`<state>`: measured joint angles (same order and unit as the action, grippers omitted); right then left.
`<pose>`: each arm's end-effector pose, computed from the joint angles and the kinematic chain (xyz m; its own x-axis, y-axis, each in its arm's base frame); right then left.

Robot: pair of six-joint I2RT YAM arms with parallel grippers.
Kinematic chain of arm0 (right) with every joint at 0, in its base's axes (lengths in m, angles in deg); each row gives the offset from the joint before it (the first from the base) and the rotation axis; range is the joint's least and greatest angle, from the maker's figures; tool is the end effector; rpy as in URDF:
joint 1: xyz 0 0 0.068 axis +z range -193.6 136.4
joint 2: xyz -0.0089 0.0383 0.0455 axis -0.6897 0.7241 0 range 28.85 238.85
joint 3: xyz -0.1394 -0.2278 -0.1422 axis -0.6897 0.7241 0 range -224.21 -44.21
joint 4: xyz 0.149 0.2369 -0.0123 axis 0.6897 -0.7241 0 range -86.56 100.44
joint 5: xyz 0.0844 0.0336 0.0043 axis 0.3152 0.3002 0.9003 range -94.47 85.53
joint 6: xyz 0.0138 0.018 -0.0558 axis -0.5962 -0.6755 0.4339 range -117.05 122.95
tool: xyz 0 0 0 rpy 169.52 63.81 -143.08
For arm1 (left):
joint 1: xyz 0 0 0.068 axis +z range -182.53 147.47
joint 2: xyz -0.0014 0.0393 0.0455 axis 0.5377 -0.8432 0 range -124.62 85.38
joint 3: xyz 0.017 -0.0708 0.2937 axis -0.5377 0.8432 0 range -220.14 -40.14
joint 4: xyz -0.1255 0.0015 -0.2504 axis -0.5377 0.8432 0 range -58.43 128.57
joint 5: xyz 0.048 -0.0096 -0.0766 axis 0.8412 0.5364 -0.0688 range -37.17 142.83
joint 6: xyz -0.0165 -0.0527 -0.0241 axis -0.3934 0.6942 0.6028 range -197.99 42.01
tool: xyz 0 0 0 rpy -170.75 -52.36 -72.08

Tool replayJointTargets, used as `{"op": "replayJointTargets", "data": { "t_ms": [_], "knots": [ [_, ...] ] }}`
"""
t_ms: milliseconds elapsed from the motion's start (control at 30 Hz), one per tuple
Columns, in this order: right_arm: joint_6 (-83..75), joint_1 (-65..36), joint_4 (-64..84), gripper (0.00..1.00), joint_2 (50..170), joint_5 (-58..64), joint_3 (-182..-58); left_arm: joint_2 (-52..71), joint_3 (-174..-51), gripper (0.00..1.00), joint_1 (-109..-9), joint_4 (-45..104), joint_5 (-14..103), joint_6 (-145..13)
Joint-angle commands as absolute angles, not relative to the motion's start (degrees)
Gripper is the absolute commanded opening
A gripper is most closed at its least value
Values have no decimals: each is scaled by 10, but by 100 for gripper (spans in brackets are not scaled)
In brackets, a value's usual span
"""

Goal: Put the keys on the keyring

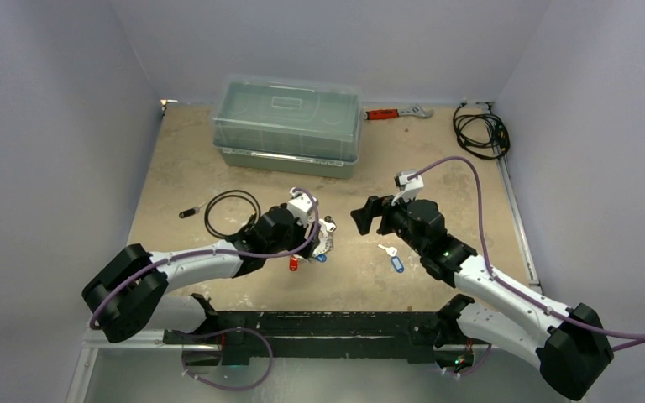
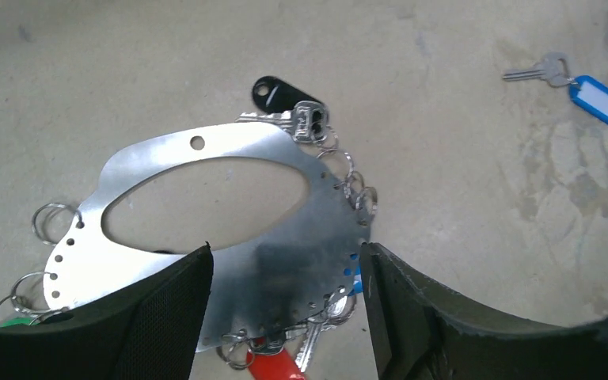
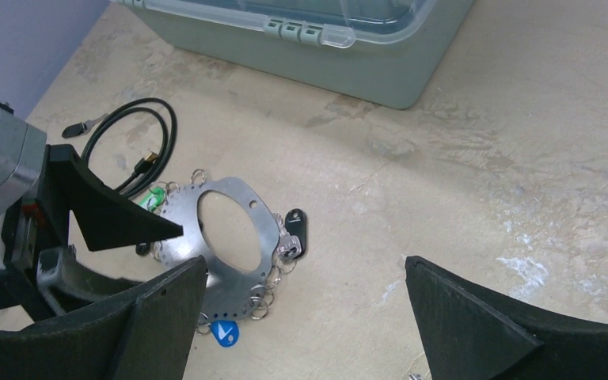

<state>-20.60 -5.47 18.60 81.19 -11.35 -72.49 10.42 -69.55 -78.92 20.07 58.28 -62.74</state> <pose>0.1764 0.1317 0.2612 -0.4064 0.1854 -0.8947 -0.3928 0.8487 0.3542 0.1891 -0.1926 0.1848 -0.5478 0.1956 -0.8134 0.5415 0.8240 -0.1666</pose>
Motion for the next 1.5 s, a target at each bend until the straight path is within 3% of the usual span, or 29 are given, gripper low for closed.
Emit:
{"op": "replayJointTargets", "data": {
  "t_ms": [0, 500, 1467],
  "knots": [
    [-195, -55, 202, 99, 802, -99, -745, 104, -723, 66, -807, 162, 544, -655],
    [-194, -55, 201, 99, 787, -86, -740, -12, -788, 48, -842, 146, 569, -602],
    [-196, -55, 198, 99, 782, -79, -737, -50, -814, 41, -877, 214, 587, -573]
  ]
}}
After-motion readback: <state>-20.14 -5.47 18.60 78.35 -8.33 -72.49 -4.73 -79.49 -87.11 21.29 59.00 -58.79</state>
